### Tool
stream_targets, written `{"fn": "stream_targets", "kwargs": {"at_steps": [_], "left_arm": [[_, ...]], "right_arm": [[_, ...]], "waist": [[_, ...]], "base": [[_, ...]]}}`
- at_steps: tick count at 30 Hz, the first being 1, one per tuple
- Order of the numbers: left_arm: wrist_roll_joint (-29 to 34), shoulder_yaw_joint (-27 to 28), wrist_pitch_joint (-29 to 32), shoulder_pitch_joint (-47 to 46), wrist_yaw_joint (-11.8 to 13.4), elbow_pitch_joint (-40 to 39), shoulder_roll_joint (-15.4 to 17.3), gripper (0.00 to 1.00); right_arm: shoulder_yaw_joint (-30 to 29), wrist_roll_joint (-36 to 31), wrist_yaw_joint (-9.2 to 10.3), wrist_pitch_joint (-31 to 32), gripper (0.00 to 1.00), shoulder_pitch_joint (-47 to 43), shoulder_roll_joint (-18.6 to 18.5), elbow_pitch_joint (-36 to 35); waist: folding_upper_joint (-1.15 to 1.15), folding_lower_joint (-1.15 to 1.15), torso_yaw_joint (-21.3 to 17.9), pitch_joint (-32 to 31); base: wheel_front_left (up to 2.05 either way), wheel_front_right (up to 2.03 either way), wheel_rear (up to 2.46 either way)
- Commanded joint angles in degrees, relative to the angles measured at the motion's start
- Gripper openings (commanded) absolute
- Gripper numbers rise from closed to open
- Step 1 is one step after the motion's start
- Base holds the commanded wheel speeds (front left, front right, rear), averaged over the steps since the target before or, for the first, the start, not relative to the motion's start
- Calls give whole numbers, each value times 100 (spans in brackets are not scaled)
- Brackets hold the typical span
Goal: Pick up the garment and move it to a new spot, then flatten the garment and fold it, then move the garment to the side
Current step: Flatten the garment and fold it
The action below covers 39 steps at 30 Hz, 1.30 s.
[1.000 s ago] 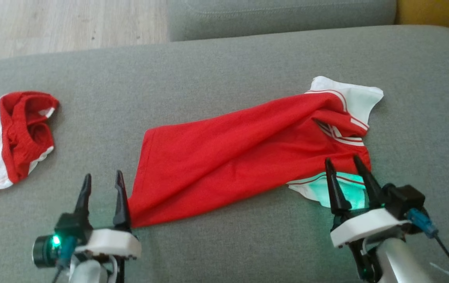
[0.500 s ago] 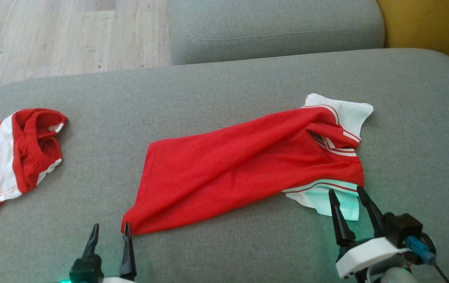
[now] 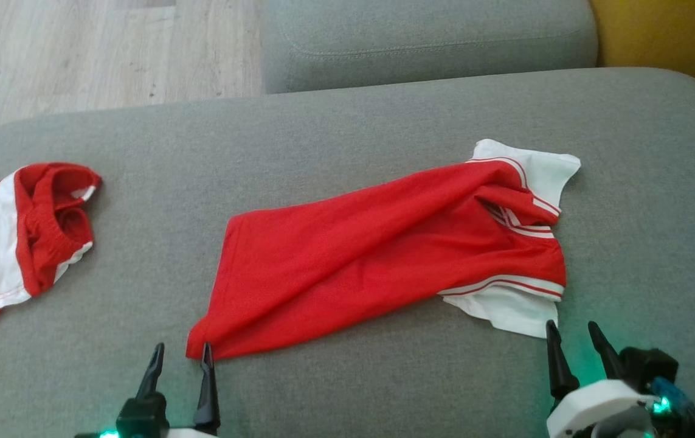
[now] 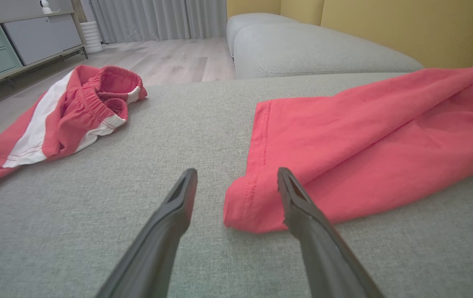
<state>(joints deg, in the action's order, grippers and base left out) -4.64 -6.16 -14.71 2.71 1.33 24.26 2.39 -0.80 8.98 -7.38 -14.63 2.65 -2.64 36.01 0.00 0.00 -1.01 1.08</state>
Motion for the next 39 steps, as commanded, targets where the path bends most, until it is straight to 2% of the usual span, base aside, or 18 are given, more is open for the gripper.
{"fn": "stream_targets", "kwargs": {"at_steps": [1,12,17,18,19,20,23,29,39], "left_arm": [[-33,114,-29,-198,-12,-161,49,100],[16,67,-29,-326,-94,-141,49,100],[2,53,-29,-400,-101,-145,49,100],[-6,51,-29,-410,-99,-149,49,100],[-13,45,-29,-420,-100,-151,49,100],[-21,41,-29,-428,-102,-149,49,100],[-60,40,-29,-446,-99,-144,49,100],[-239,37,-29,-453,-167,-91,49,100],[-862,-104,-29,-336,-613,296,49,100]], "right_arm": [[111,-52,-11,-37,100,345,-24,-75],[202,-333,-11,-37,100,909,-24,1231],[581,19,-11,-37,100,1050,-24,1550],[652,120,-11,-37,94,1050,-24,1583],[733,250,-11,-37,41,1041,-24,1624],[812,405,-11,-37,0,1031,-24,1663],[939,762,-11,-37,0,1023,-24,1638],[362,673,-11,-37,0,894,-24,1083],[137,590,-11,-37,0,558,-24,464]], "waist": [[0,0,31,26],[0,0,244,252],[0,0,295,353],[0,0,298,367],[0,0,300,379],[0,0,301,386],[0,0,276,396],[0,0,170,383],[0,0,-2,387]], "base": [[0,0,0],[0,0,0],[0,0,0],[0,0,0],[0,0,0],[0,0,0],[0,0,0],[0,0,0],[0,0,0]]}}
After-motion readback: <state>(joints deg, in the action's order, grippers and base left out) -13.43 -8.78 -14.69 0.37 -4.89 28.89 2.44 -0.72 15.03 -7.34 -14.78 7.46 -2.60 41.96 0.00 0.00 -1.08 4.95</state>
